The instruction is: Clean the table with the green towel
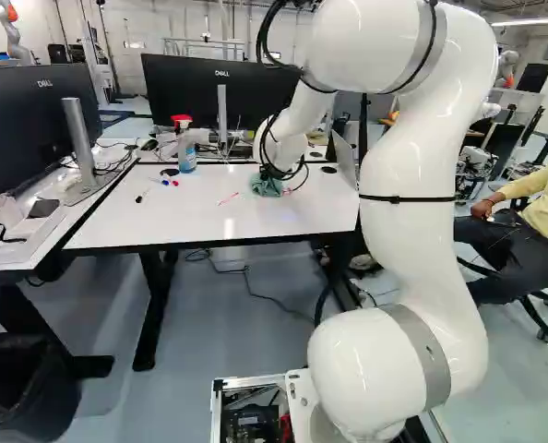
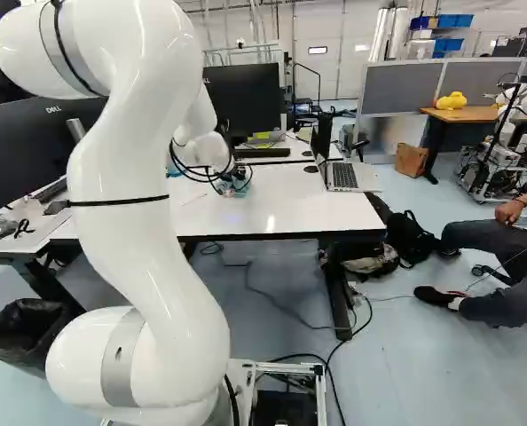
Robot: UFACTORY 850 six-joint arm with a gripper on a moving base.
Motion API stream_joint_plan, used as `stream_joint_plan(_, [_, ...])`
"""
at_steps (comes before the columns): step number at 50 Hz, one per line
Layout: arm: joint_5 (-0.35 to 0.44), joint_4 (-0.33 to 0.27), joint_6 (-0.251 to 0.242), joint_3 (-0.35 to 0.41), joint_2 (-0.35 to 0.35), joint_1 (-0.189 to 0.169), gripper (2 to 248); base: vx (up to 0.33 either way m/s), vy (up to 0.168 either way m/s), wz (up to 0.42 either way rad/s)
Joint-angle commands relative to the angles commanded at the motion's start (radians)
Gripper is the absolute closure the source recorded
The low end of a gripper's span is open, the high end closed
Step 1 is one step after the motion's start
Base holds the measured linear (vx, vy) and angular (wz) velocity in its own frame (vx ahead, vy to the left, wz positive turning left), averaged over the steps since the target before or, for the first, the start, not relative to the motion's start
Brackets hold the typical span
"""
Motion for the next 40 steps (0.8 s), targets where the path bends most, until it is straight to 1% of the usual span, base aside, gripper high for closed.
stream_joint_plan(14, [0.000, 0.000, 0.000, 0.000, 0.000, -0.040, 185, 0.000, 0.000, 0.000])
stream_joint_plan(22, [0.000, 0.000, 0.000, -0.018, -0.014, -0.061, 185, 0.000, 0.000, 0.000])
stream_joint_plan(28, [0.000, 0.000, 0.000, -0.039, -0.030, -0.064, 185, 0.000, 0.000, 0.000])
stream_joint_plan(40, [0.000, 0.000, 0.000, -0.039, -0.029, -0.064, 185, 0.000, 0.000, 0.000])
